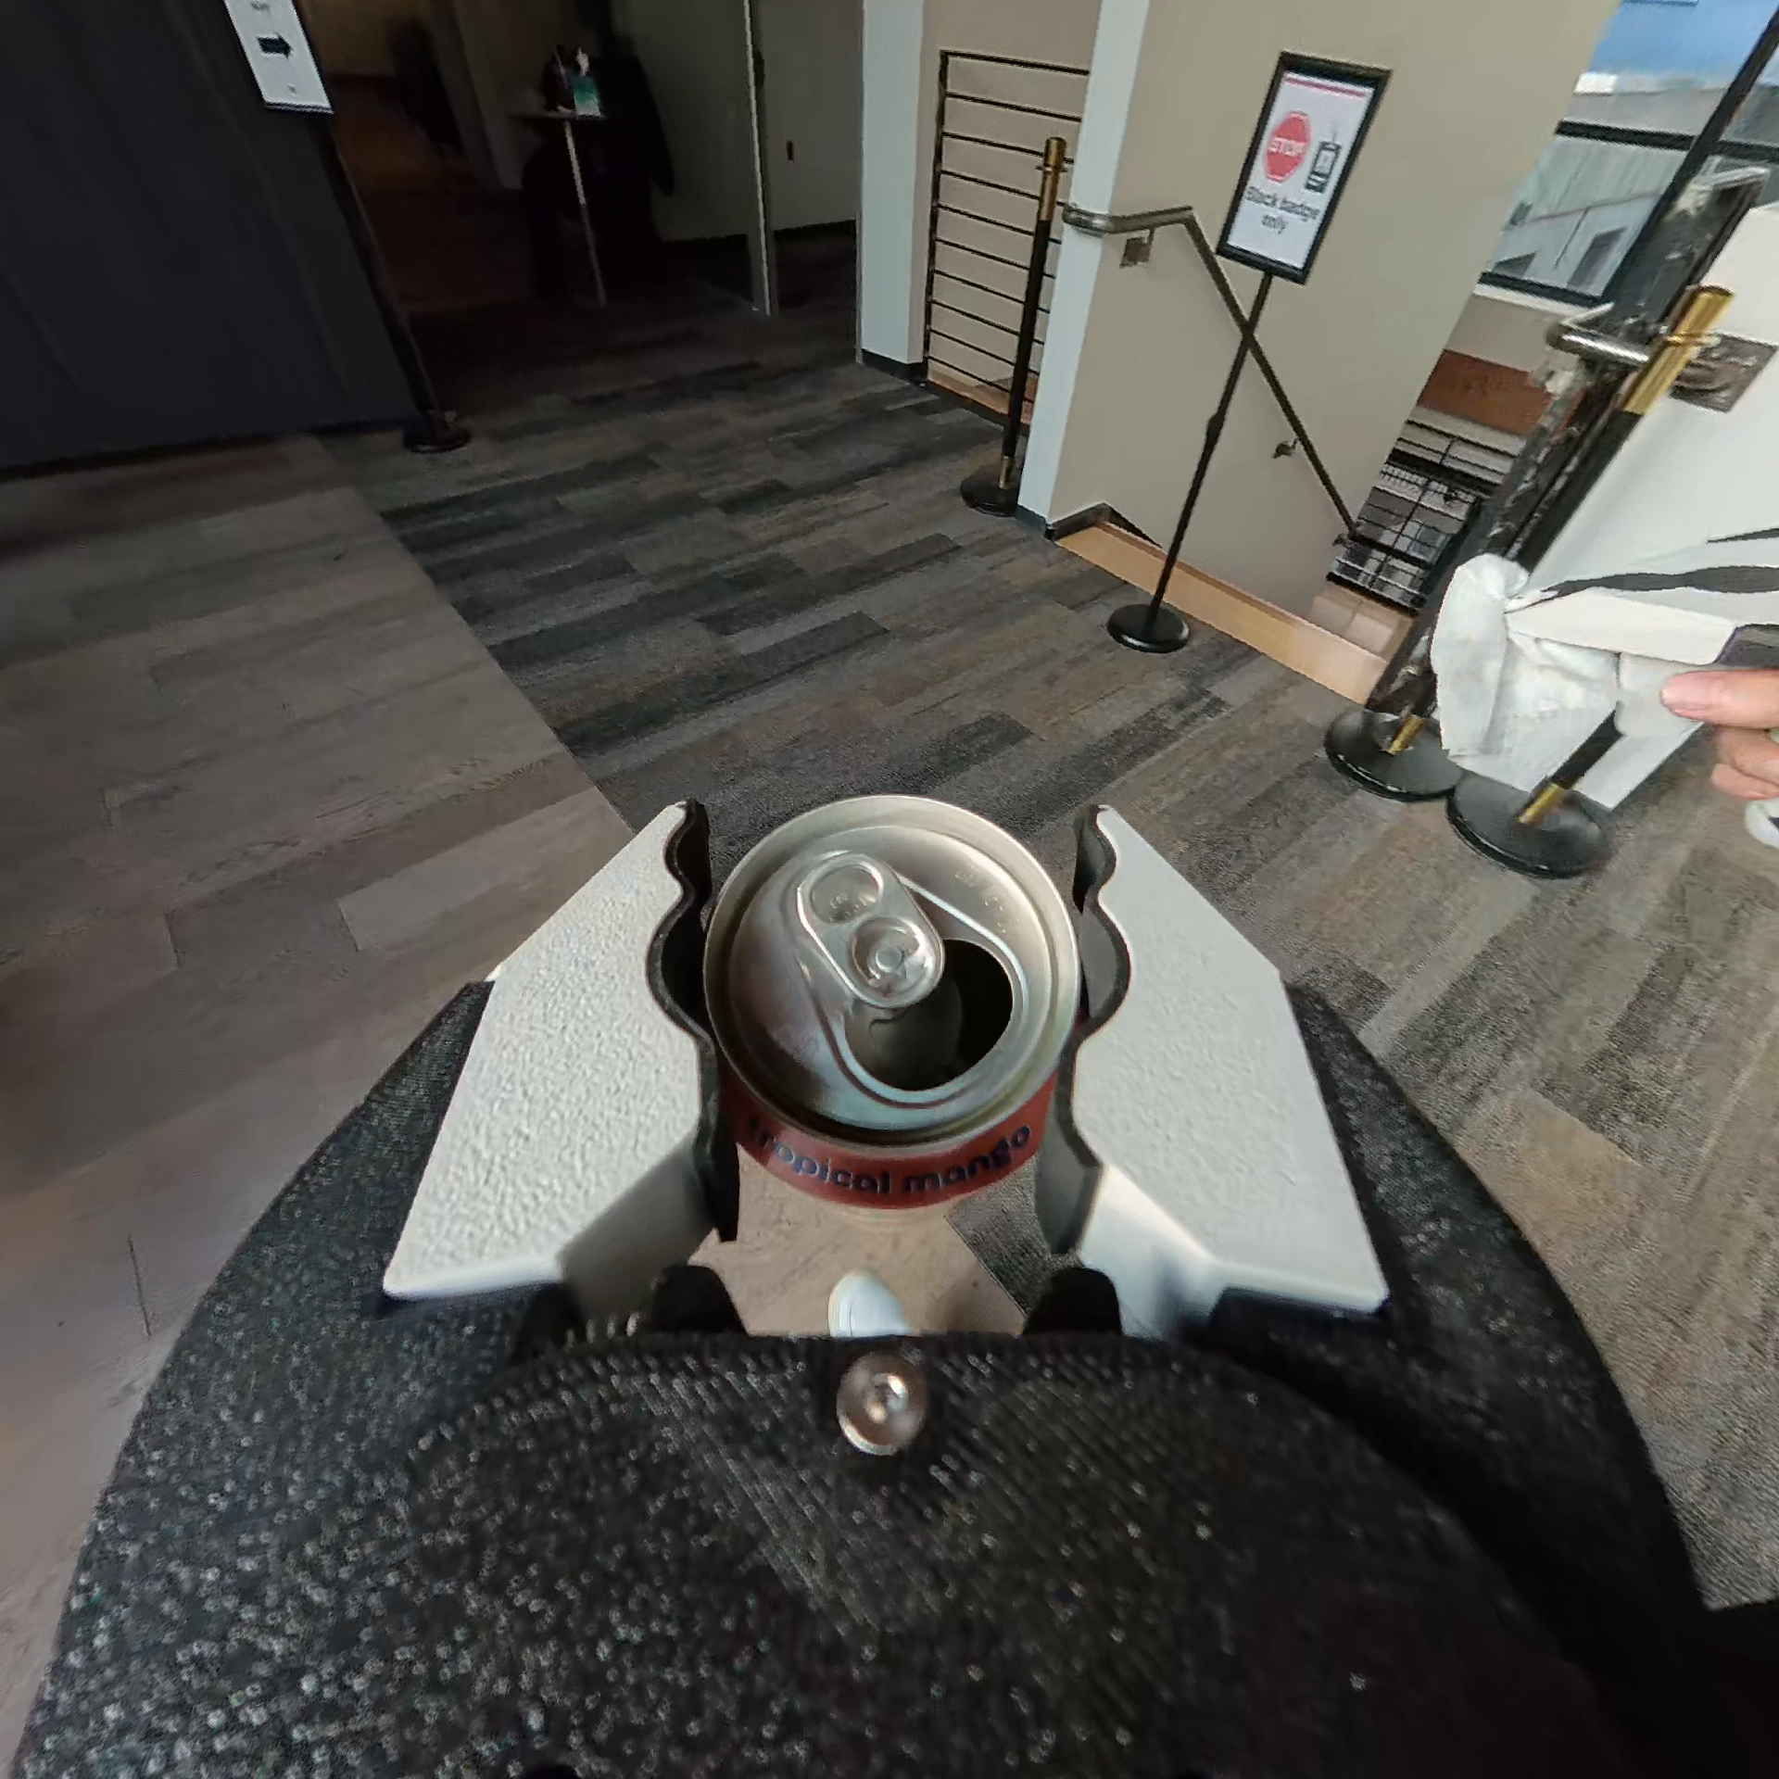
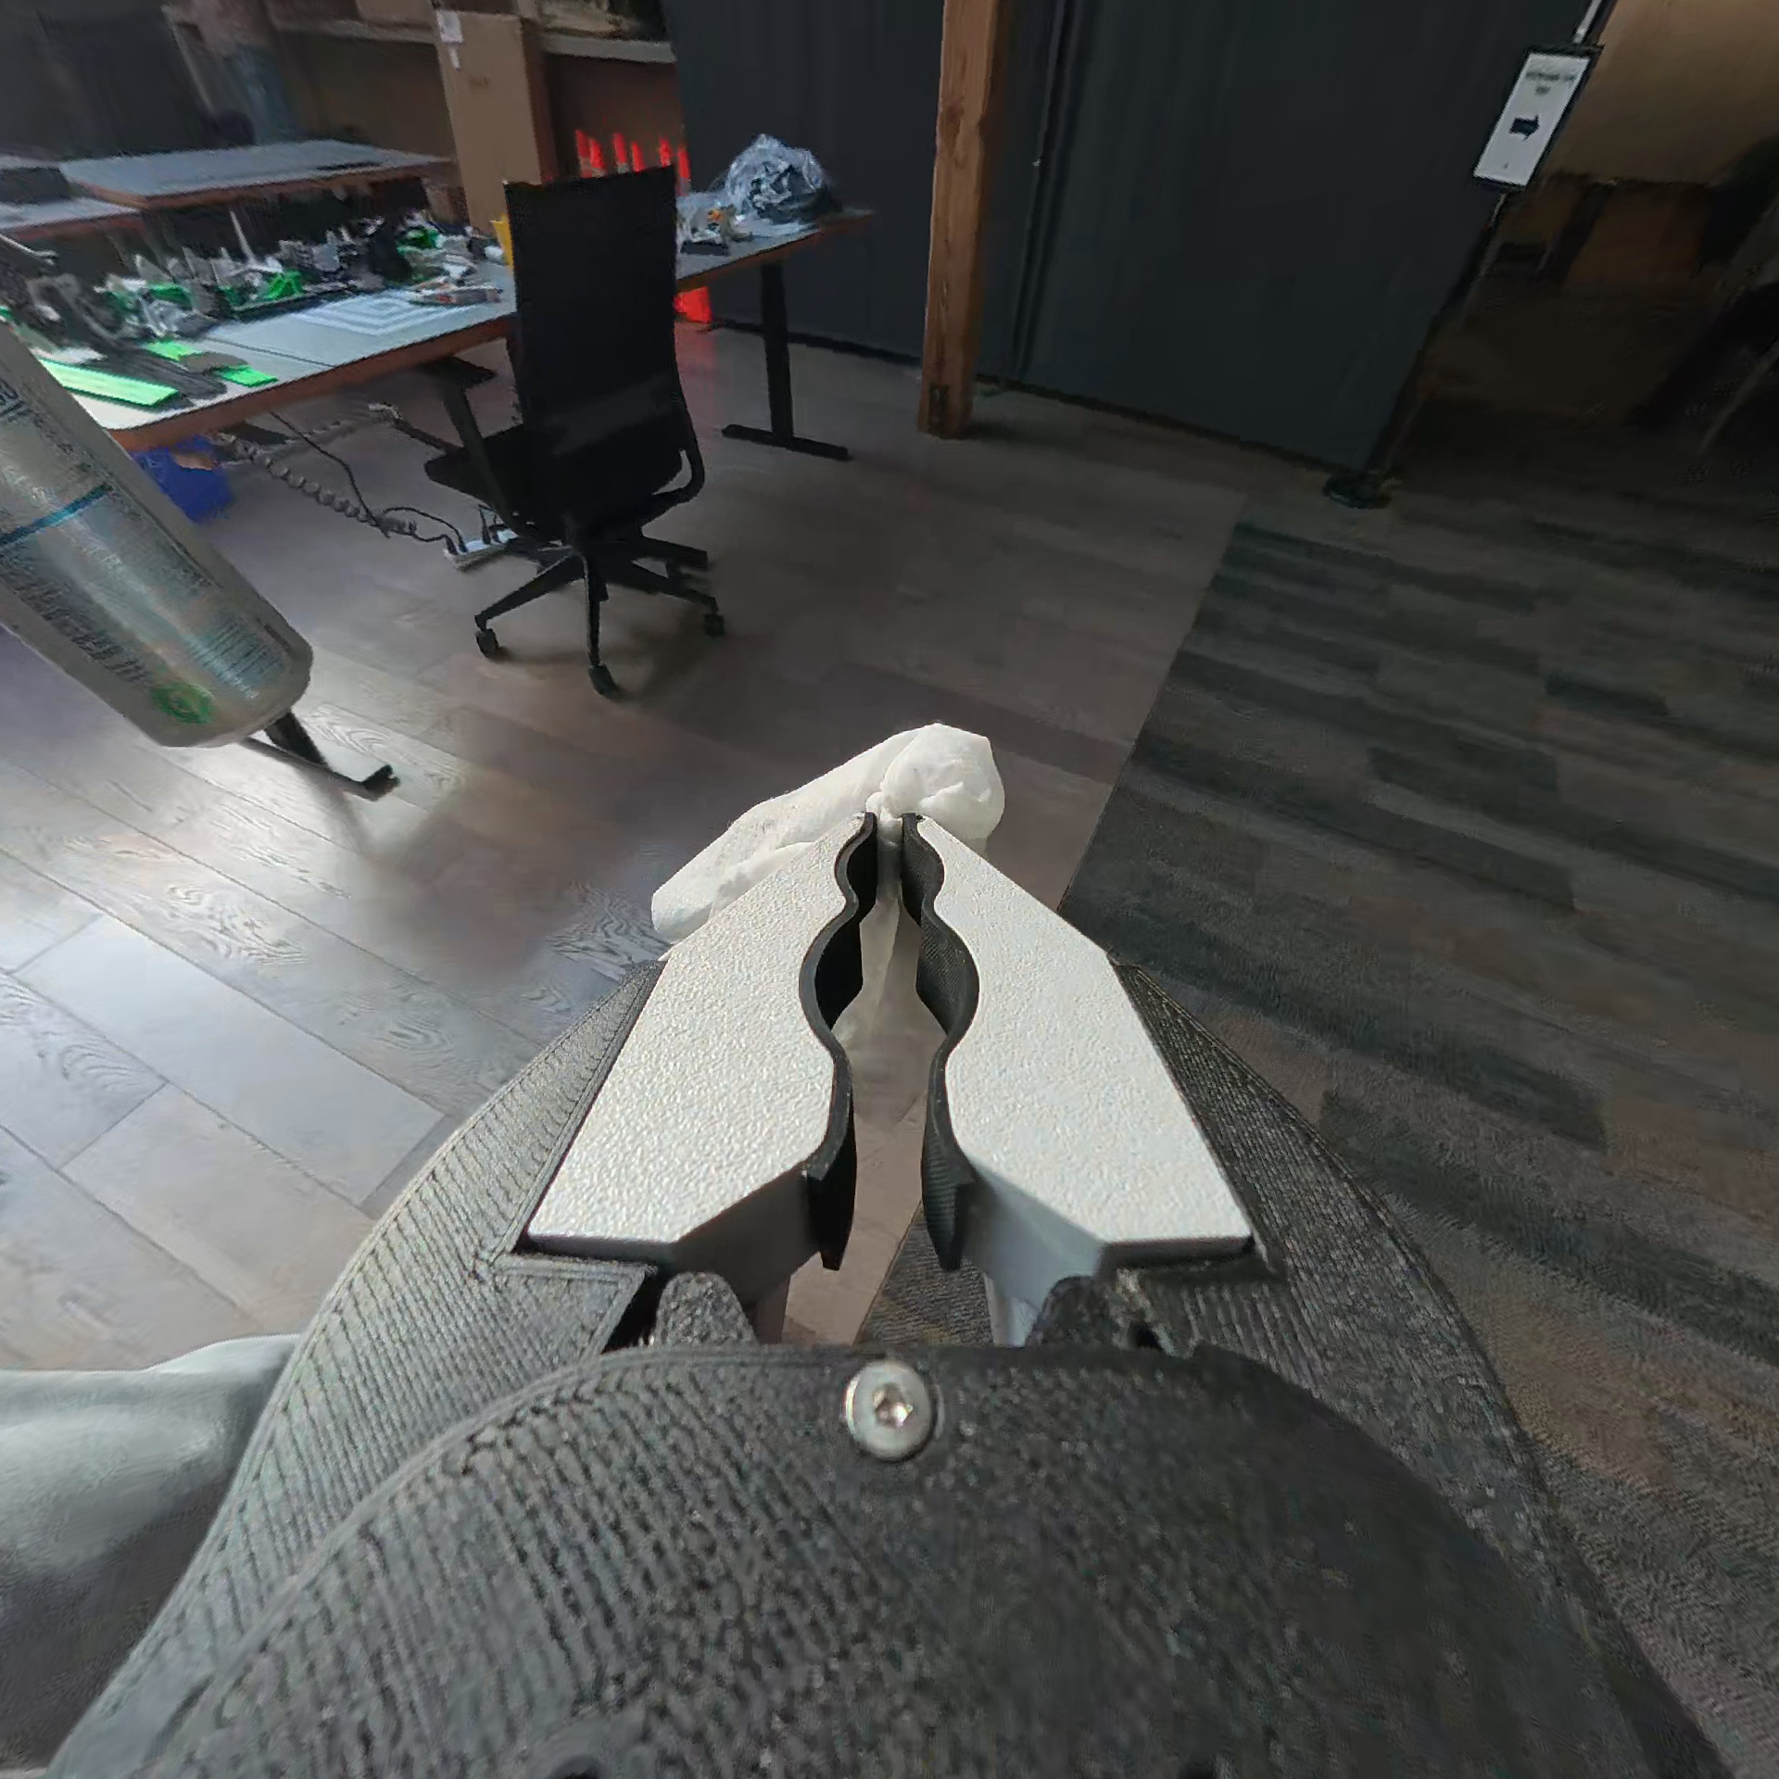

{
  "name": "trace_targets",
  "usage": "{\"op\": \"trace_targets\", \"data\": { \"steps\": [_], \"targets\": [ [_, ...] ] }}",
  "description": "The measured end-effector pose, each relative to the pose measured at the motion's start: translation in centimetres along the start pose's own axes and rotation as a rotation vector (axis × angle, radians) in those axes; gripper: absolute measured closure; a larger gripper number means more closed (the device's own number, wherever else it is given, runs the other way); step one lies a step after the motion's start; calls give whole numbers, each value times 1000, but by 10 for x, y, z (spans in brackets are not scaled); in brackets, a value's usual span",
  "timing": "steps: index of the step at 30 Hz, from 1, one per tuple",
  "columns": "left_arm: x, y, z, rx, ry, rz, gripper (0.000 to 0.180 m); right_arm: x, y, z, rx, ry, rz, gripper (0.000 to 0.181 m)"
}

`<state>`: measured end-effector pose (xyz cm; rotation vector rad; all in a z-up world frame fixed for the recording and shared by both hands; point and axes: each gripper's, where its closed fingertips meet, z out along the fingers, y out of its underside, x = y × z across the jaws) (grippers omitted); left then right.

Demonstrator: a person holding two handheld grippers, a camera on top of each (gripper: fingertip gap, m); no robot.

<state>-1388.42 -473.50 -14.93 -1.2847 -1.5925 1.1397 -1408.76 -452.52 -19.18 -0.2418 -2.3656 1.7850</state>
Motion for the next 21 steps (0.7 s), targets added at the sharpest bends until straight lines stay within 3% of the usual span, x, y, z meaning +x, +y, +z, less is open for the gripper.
{"op": "trace_targets", "data": {
  "steps": [1, 8, 15, 21],
  "targets": [
    [-25, -5, 38, 2, -9, 5, 105, 27, -12, 40, 1, -1, -27, 178],
    [-162, -102, 332, 33, 125, -3, 105, 234, -94, 263, 16, 105, -11, 178],
    [-213, -210, 625, -27, 352, 48, 105, 458, -132, 406, -13, 279, 20, 178],
    [-297, -268, 876, -31, 364, 103, 105, 675, -142, 568, 47, 361, 4, 178]
  ]
}}
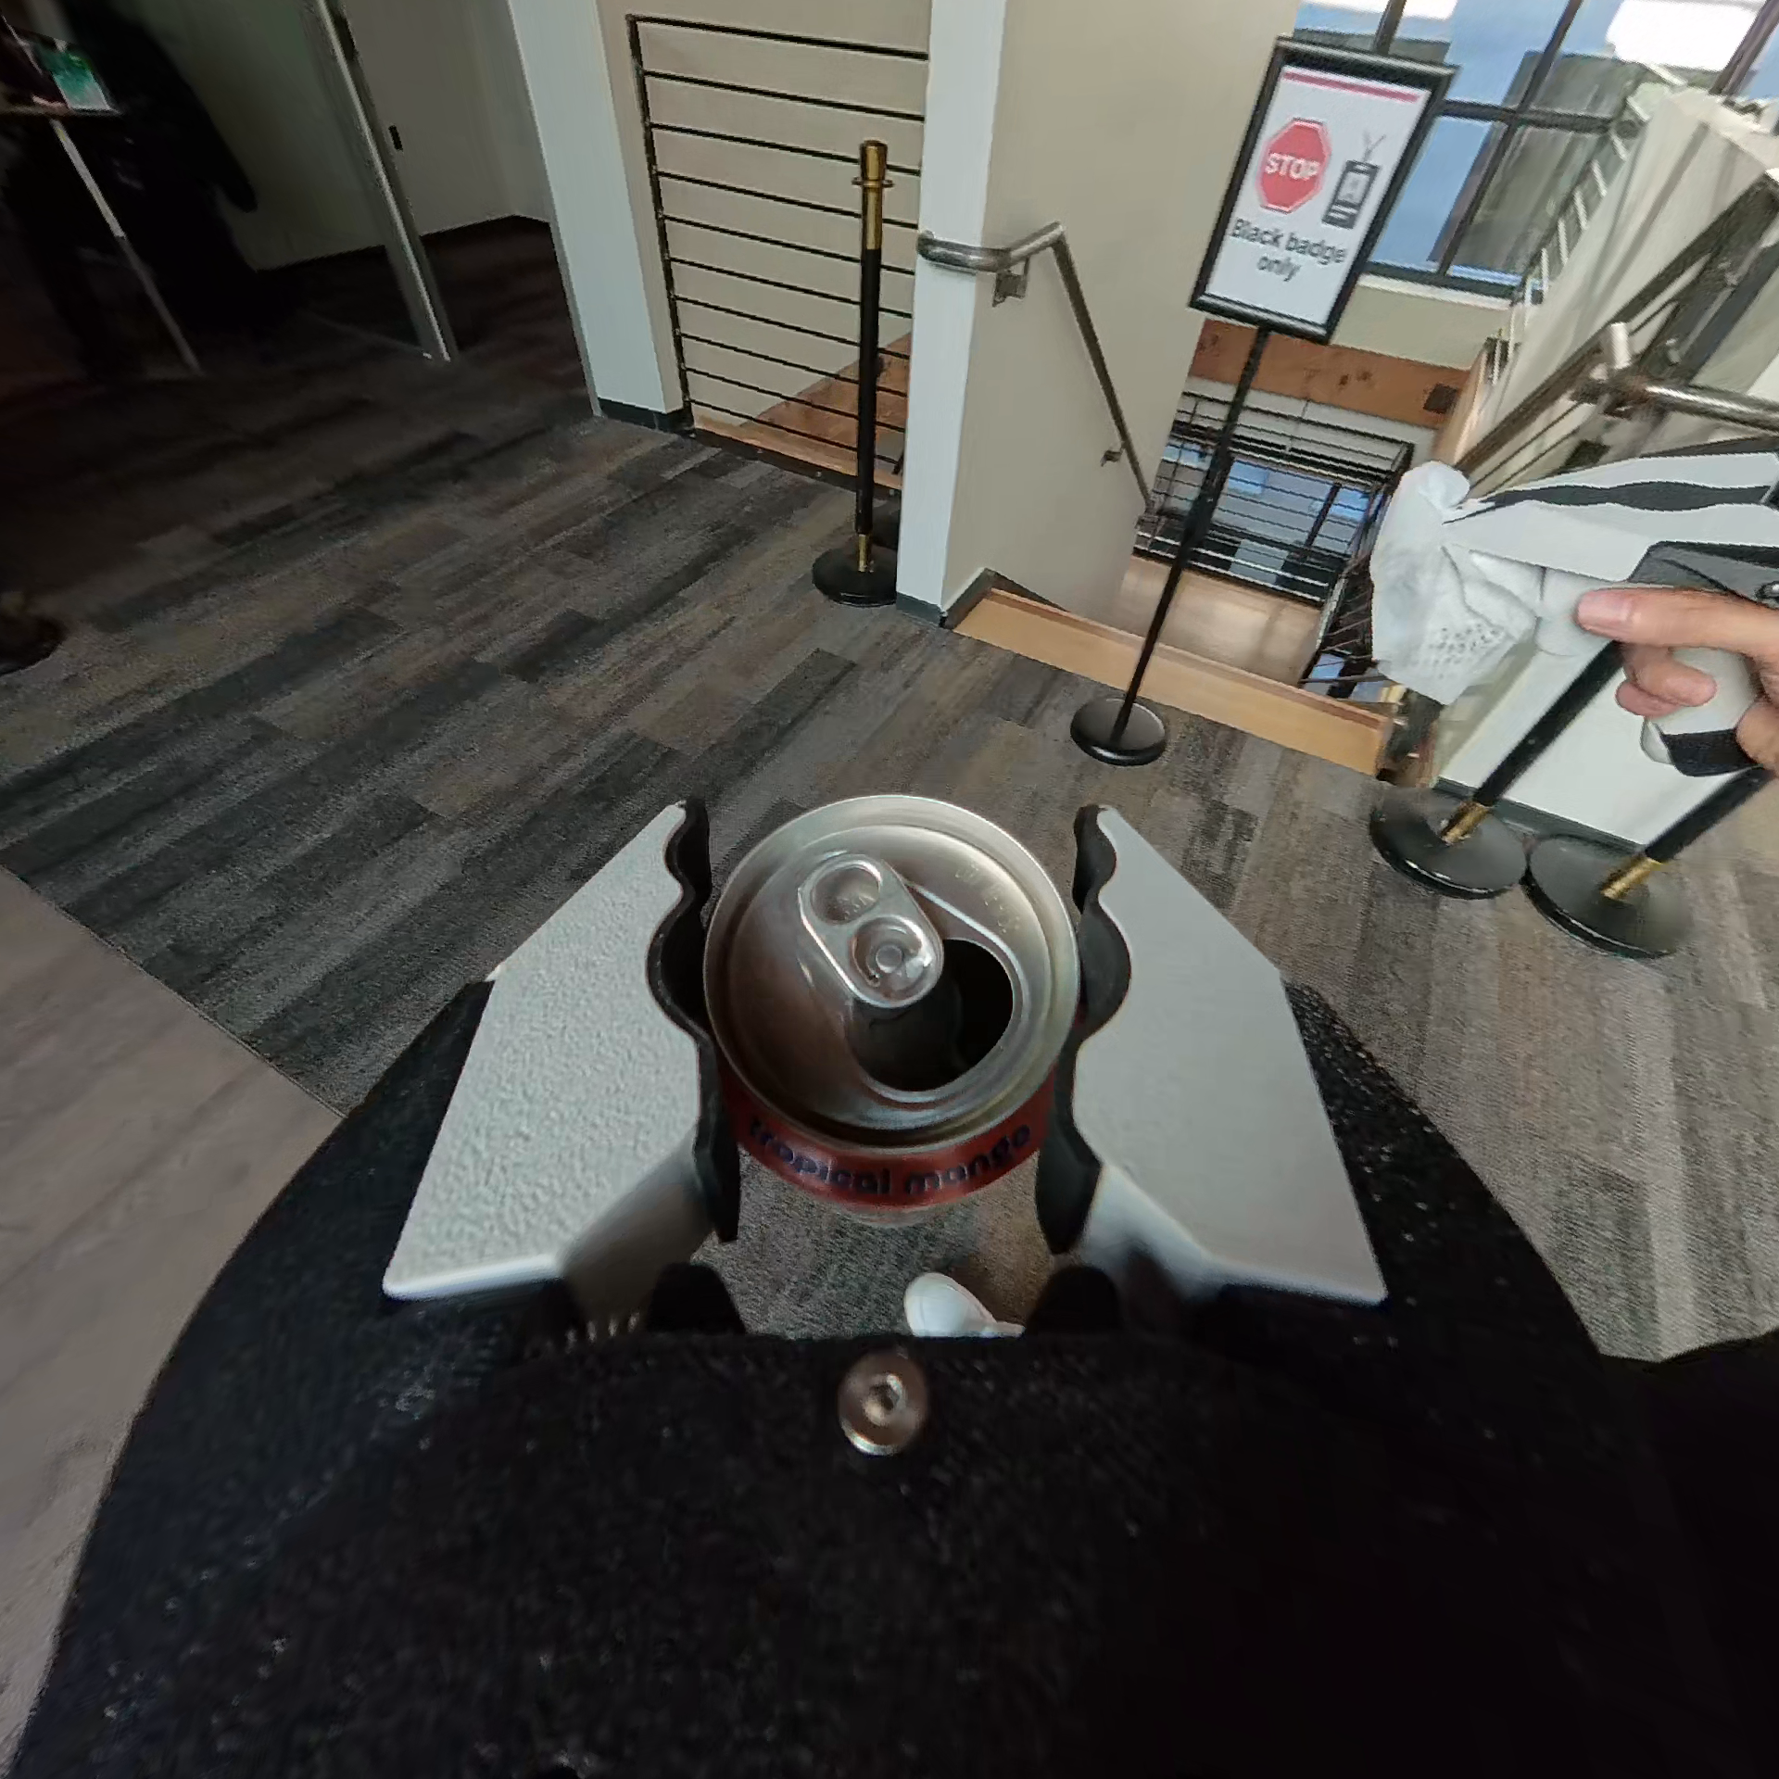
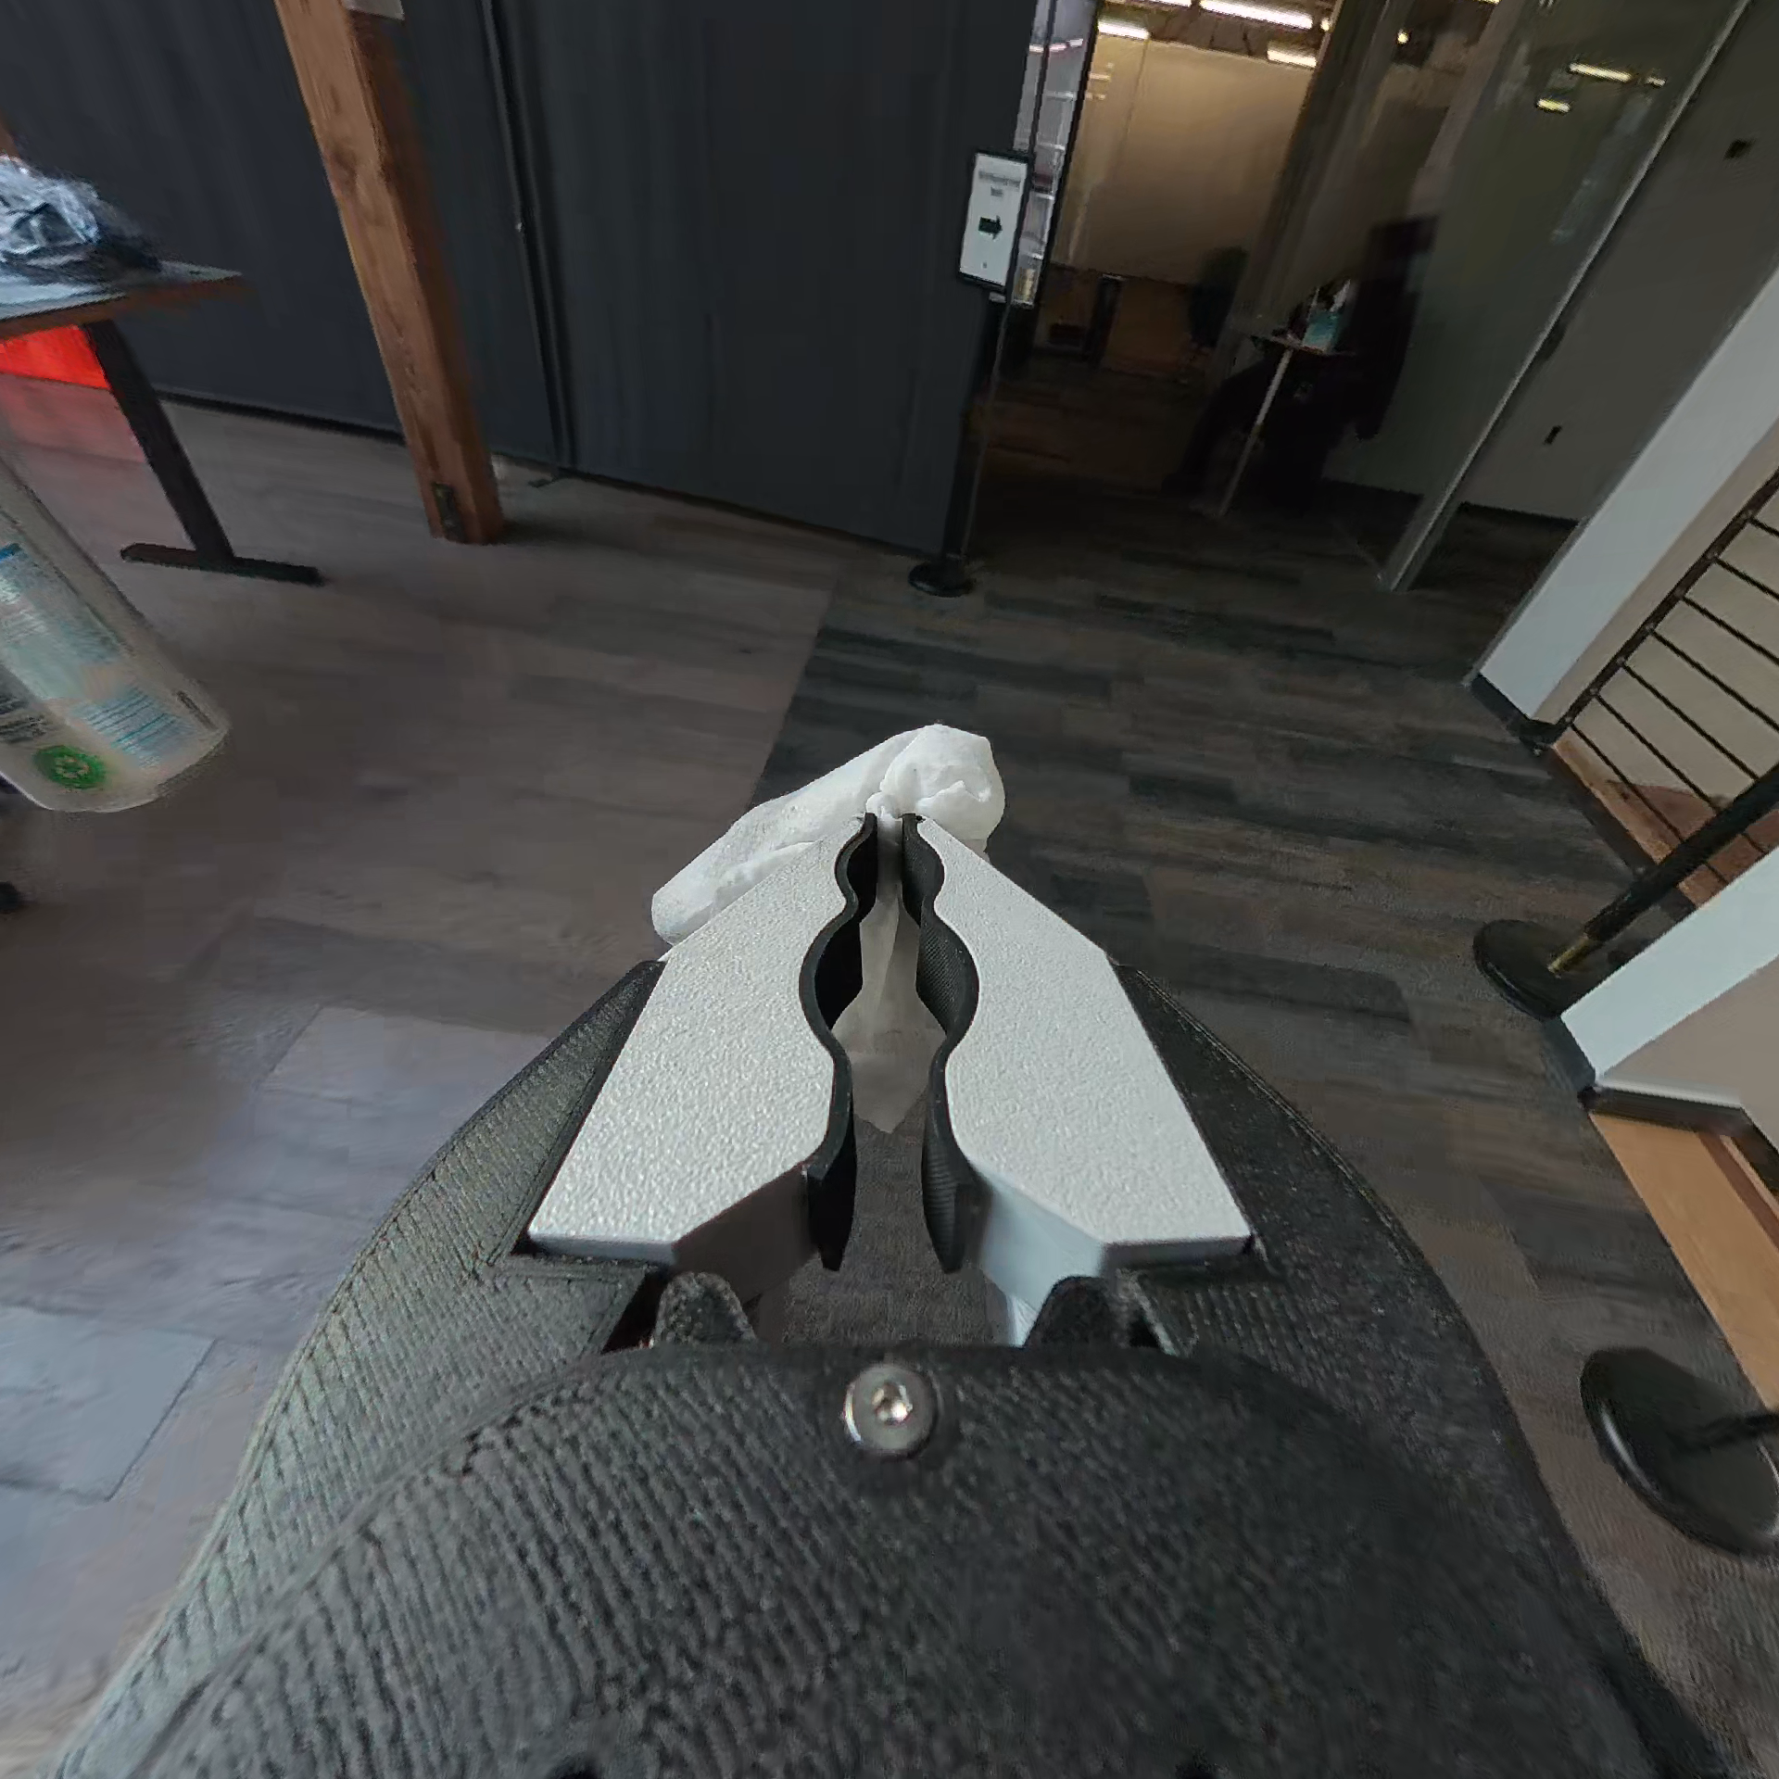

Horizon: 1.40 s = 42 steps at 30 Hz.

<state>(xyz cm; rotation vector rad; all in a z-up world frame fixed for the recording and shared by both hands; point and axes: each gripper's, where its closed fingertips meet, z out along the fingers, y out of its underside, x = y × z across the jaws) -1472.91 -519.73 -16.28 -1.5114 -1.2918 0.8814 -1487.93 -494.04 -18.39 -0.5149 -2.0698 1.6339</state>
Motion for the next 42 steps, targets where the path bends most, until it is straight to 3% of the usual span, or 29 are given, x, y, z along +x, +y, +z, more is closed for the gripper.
{"op": "trace_targets", "data": {
  "steps": [7, 15, 25, 31, 37, 42],
  "targets": [
    [-219, -81, 174, -21, -88, -71, 105, 95, -79, 335, 31, -152, 57, 178],
    [-496, -126, 380, 16, -174, -77, 105, 183, -133, 686, 18, -237, -85, 178],
    [-808, -268, 687, -12, -87, -99, 105, 381, -154, 1021, -137, -71, -49, 178],
    [-983, -315, 891, -31, -69, -36, 105, 499, -152, 1264, -93, -29, 18, 179],
    [-1176, -351, 1046, -107, -176, -47, 105, 560, -204, 1560, -54, -201, 22, 179],
    [-1329, -418, 1156, -77, -243, -57, 105, 588, -289, 1777, -3, -332, -37, 178]
  ]
}}
